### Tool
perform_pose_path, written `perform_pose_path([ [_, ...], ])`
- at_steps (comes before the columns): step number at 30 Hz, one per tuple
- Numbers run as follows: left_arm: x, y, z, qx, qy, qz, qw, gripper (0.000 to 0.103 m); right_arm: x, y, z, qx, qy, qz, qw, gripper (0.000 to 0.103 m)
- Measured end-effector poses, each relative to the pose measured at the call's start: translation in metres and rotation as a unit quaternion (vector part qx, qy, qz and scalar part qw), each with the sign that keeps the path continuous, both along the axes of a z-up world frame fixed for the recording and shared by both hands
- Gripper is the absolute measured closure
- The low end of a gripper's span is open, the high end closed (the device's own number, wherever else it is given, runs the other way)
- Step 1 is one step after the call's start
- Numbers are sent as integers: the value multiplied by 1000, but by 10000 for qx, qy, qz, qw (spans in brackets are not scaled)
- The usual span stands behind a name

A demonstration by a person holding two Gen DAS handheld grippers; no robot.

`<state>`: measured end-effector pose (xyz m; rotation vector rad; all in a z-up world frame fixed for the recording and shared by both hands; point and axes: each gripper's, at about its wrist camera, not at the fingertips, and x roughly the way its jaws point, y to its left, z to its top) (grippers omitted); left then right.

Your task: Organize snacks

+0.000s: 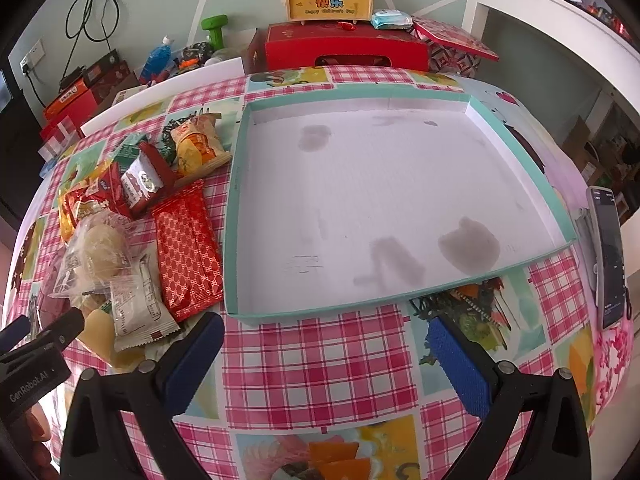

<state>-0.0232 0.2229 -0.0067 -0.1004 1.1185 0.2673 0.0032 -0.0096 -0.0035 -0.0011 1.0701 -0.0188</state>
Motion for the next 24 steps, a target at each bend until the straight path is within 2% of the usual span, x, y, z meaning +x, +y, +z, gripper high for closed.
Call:
perform_pose_path([
  [24, 1, 2, 0, 68, -79, 140, 9998, 0, 1, -6, -1, 90, 35, -112, 9999, 0],
])
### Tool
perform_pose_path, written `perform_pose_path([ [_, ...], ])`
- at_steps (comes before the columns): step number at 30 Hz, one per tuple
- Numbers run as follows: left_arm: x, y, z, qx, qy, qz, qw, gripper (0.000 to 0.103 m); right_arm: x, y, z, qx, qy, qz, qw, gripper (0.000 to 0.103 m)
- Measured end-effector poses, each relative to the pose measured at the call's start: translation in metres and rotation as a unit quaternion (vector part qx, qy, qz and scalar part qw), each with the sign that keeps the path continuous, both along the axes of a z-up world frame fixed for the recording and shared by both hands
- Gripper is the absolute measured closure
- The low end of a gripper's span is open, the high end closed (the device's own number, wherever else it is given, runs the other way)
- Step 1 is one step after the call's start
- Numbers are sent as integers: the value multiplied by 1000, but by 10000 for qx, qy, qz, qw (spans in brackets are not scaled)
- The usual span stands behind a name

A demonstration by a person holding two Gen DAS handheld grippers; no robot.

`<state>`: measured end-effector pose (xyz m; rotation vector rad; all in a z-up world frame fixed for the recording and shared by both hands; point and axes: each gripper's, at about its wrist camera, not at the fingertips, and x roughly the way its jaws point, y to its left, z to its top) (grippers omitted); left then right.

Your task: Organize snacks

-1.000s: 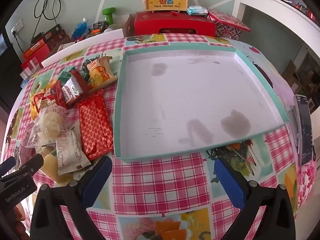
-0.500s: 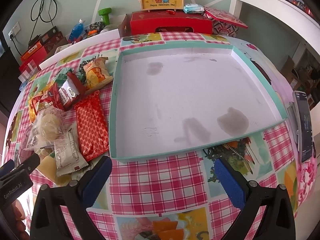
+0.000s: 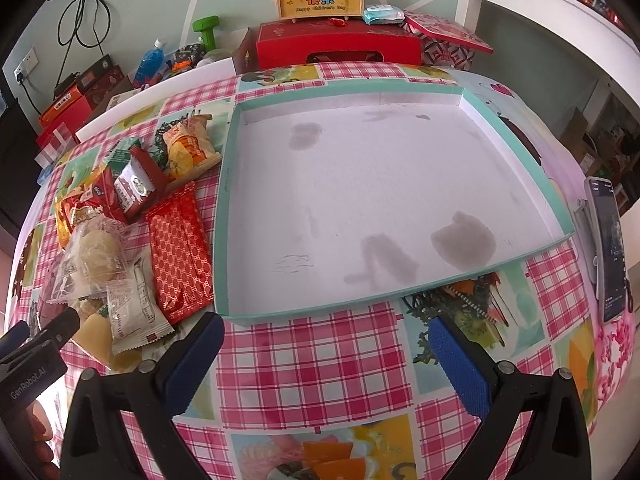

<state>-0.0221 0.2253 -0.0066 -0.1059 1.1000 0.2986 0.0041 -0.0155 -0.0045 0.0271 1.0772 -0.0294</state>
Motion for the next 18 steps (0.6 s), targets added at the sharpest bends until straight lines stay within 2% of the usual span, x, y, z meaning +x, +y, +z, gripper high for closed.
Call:
perform_pose_path([
  [18, 0, -1, 1, -4, -43, -16, 10000, 0, 1, -1, 0, 6, 2, 7, 10000, 0],
])
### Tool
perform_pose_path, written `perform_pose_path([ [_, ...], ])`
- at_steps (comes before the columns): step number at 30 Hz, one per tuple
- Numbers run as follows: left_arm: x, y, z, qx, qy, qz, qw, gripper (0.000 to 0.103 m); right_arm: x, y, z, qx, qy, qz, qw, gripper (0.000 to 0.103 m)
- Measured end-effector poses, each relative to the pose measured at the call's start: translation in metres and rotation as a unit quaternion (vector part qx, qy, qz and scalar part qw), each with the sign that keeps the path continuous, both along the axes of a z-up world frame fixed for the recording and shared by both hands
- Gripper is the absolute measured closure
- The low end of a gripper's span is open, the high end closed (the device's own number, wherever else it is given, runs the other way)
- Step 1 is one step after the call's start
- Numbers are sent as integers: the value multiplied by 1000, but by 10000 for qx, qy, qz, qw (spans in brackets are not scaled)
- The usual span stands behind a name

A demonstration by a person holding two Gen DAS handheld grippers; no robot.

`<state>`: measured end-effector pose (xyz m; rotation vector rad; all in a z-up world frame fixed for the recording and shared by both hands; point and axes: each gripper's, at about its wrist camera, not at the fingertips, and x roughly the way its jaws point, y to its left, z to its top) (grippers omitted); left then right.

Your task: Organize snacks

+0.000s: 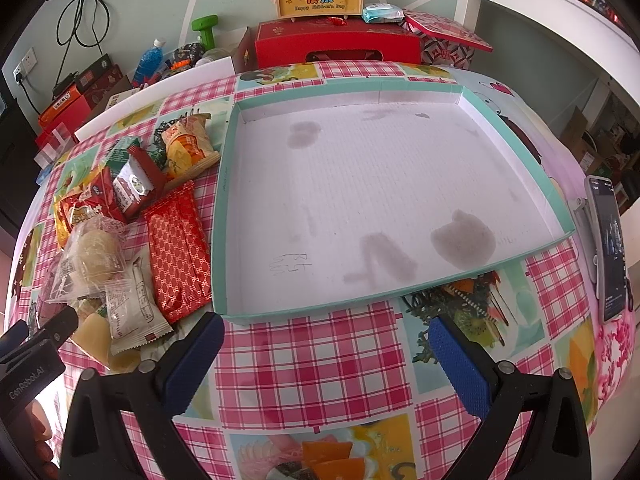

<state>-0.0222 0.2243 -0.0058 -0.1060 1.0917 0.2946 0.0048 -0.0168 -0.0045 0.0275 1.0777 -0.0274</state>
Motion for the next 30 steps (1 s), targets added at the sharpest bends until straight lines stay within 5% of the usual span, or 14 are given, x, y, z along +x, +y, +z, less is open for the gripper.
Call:
perform_pose_path([
  [30, -1, 0, 2, -28, -54, -41, 10000, 0, 1, -1, 1, 5, 7, 2, 10000, 0],
])
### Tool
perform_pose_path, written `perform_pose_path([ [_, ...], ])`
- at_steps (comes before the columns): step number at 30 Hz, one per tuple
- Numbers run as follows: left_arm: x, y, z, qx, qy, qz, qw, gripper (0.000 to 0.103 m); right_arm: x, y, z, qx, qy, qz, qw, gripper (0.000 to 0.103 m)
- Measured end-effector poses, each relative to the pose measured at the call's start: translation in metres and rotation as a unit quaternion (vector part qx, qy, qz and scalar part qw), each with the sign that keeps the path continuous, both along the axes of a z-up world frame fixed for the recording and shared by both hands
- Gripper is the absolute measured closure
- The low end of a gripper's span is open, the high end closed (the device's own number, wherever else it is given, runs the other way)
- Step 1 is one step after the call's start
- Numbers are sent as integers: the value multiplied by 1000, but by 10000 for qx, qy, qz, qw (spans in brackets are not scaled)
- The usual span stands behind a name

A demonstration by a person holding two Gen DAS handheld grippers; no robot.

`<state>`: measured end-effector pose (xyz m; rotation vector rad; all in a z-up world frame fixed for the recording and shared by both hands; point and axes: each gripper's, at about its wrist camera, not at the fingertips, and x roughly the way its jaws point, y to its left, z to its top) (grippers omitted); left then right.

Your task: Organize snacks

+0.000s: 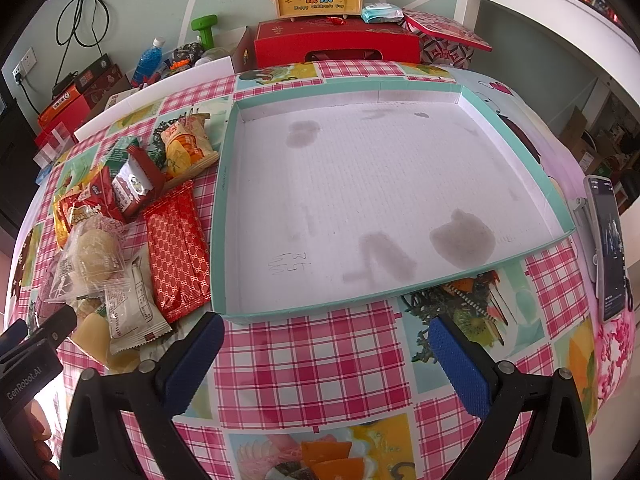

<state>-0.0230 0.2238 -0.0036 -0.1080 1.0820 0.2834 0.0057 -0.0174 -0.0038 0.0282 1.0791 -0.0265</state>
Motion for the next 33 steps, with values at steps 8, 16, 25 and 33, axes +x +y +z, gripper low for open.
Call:
perform_pose_path([
  [8, -3, 7, 3, -16, -45, 101, 9999, 0, -3, 4, 3, 68, -129, 140, 9998, 0],
  [16, -12, 43, 10, -217, -134, 684, 9973, 0, 1, 51, 11, 646, -348, 994, 9923, 0],
  [25, -8, 78, 14, -340, -180, 975, 9945, 0, 24, 102, 18, 1098, -477, 1536, 9809, 0],
  [33, 12, 102, 8, -702, -92, 770, 9945, 0, 42, 141, 9, 1139, -227, 1994, 9730, 8],
])
